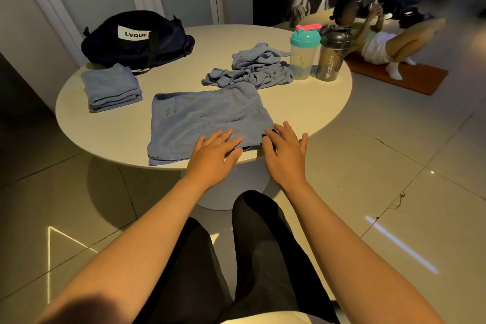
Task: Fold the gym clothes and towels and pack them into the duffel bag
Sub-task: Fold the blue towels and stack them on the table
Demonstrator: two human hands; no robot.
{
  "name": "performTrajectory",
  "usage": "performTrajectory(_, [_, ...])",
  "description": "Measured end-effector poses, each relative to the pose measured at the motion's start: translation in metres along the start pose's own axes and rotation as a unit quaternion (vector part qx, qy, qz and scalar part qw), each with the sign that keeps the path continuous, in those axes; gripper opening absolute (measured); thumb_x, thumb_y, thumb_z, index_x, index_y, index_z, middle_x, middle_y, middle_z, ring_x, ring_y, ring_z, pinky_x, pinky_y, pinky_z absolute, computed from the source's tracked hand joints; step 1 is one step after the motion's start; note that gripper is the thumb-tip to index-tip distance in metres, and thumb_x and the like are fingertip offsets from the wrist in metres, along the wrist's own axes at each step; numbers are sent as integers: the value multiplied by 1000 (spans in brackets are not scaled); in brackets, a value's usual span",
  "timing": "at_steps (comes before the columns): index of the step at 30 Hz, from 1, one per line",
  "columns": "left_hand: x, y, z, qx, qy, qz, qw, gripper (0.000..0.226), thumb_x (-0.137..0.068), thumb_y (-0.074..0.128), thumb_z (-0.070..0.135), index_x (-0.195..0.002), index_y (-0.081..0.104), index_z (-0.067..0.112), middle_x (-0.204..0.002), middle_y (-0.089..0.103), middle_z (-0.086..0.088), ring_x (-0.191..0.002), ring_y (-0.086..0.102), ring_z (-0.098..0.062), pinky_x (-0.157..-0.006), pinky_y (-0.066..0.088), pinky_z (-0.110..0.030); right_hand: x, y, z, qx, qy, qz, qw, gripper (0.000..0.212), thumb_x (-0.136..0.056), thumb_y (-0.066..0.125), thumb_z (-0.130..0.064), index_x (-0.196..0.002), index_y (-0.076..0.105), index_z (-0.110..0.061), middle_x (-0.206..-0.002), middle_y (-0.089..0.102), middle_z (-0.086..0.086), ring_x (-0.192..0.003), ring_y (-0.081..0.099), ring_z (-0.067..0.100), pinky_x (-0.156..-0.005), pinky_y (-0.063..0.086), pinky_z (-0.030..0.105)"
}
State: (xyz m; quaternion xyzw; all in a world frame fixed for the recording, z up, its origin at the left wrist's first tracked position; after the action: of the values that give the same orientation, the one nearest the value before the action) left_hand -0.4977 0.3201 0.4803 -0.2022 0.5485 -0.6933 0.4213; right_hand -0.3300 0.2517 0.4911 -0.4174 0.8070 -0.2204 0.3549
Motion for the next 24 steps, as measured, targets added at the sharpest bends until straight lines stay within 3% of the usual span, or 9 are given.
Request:
performTrajectory(4, [1, 3, -6, -18, -32, -1, 999, 52, -104, 34, 55, -154, 33, 40, -166, 20, 6, -154, 14, -18, -125, 7, -45, -2, 6, 4, 44, -11, 8, 999, 29, -99, 50, -12, -121, 69, -19, -123, 63, -2, -123, 55, 19, -122, -2, 56])
performTrajectory(6, [2, -9, -6, 46, -26, 58, 997, 43, -102, 49, 46, -143, 50, 32, -156, 39, 2, -144, 35, -22, -119, 25, -45, -5, 5, 5, 60, -3, 15, 998, 30, -97, 52, -6, -118, 69, -20, -116, 65, -1, -115, 57, 19, -122, 0, 55])
performTrajectory(8, [4, -24, -9, 113, -23, 119, 986, 24, -98, 61, 30, -121, 60, 23, -132, 53, 1, -120, 52, -23, -100, 44, -41, -8, 4, 3, 74, 4, 20, 997, 34, -94, 51, -2, -118, 68, -20, -113, 65, 0, -114, 57, 20, -123, -2, 53])
performTrajectory(10, [1, -28, -11, 90, -25, 123, 988, 15, -98, 61, 27, -111, 65, 21, -117, 57, 1, -108, 52, -23, -88, 44, -34, -11, 2, -6, 75, -6, 30, 997, 34, -91, 52, 0, -115, 69, -17, -110, 66, 2, -115, 57, 21, -122, -6, 49])
performTrajectory(13, [-5, -27, -10, 26, -27, 103, 994, 19, -101, 56, 31, -110, 69, 21, -109, 62, -1, -107, 49, -24, -86, 35, -31, -16, 9, -28, 42, -48, 23, 998, 29, -90, 54, -3, -112, 70, -13, -110, 67, 5, -116, 57, 24, -121, -6, 41])
performTrajectory(17, [-7, -27, -11, 33, -16, 69, 997, 24, -104, 52, 32, -109, 70, 17, -105, 66, -5, -102, 54, -29, -84, 35, -35, -25, 36, -45, 35, -90, -80, 992, 29, -95, 49, -10, -114, 70, -14, -113, 69, 5, -110, 59, 28, -107, 25, 36])
performTrajectory(19, [-7, -26, -9, 43, 4, 37, 998, 25, -103, 51, 34, -99, 70, 18, -96, 67, -3, -94, 57, -27, -80, 37, -35, -30, 38, -38, 90, -40, -110, 989, 31, -95, 48, -12, -114, 71, -18, -119, 67, 2, -112, 58, 26, -115, 20, 43])
performTrajectory(21, [-9, -28, -12, 95, 2, 20, 995, 31, -102, 52, 39, -85, 69, 20, -87, 65, 0, -85, 59, -22, -72, 42, -35, -38, 36, -35, 136, 8, -108, 985, 27, -92, 50, -13, -107, 72, -20, -110, 67, 3, -107, 59, 28, -119, 13, 49])
performTrajectory(24, [-18, -39, -28, 124, -17, 56, 991, 27, -100, 50, 45, -95, 71, 30, -103, 65, 5, -98, 57, -18, -82, 48, -36, -49, 44, -57, 147, -13, -95, 985, 24, -90, 51, -13, -100, 72, -19, -100, 69, 4, -102, 59, 31, -118, 16, 49])
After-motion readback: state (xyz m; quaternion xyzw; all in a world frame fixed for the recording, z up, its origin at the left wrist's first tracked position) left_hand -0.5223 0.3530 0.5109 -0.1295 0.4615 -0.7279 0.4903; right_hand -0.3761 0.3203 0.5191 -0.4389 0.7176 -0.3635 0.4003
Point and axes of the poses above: each hand's wrist, its own x-axis away from the middle knuckle, its own y-axis out of the palm, z = x × y, the point moved 10 cm from there along -x, towards the middle knuckle
